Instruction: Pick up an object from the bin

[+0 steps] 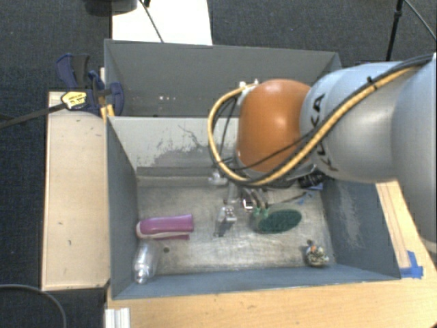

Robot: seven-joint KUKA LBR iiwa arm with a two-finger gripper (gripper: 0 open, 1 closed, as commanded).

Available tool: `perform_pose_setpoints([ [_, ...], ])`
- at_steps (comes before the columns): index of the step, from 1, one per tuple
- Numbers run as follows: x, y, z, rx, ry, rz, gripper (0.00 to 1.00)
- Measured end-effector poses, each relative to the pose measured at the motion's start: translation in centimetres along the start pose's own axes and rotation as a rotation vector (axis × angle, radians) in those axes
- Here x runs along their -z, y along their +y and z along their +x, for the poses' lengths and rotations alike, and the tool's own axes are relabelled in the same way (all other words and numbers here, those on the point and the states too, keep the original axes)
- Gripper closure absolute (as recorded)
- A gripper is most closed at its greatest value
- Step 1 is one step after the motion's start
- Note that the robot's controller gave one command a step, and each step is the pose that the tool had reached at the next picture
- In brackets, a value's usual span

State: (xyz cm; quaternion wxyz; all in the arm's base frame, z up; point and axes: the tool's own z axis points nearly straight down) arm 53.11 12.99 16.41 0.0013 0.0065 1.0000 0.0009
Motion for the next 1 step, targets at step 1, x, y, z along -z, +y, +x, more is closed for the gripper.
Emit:
perform_pose_setpoints([
  [1,-7.86,4.6,2.76,0.021,0.009,0.001,0.0],
])
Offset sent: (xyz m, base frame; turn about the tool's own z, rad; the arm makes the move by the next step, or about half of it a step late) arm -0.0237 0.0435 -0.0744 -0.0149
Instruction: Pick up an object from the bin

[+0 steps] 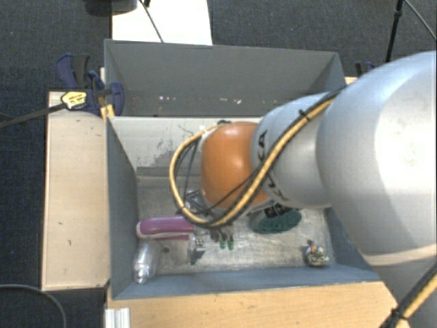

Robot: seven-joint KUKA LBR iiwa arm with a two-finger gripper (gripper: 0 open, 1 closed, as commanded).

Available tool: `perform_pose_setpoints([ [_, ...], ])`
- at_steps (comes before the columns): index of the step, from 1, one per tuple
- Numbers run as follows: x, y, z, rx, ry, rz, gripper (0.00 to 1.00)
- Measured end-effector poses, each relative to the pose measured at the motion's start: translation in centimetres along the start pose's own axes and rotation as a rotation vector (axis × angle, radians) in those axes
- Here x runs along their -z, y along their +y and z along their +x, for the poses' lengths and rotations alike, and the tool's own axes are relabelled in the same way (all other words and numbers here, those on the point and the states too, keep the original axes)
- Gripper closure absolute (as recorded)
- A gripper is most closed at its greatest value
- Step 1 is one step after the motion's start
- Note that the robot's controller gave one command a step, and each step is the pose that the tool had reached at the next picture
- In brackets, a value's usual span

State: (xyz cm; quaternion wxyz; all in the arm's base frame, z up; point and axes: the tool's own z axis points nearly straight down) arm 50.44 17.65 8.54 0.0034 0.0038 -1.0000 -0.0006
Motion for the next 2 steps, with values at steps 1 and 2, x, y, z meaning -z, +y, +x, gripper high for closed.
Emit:
perform_pose_setpoints([
  [1,0.5,-0.3,-0.3,-0.007,-0.009,0.0,1.0],
  [2,12.9,-2.2,-0.1,0.009,-0.015,-0.001,1.0],
])
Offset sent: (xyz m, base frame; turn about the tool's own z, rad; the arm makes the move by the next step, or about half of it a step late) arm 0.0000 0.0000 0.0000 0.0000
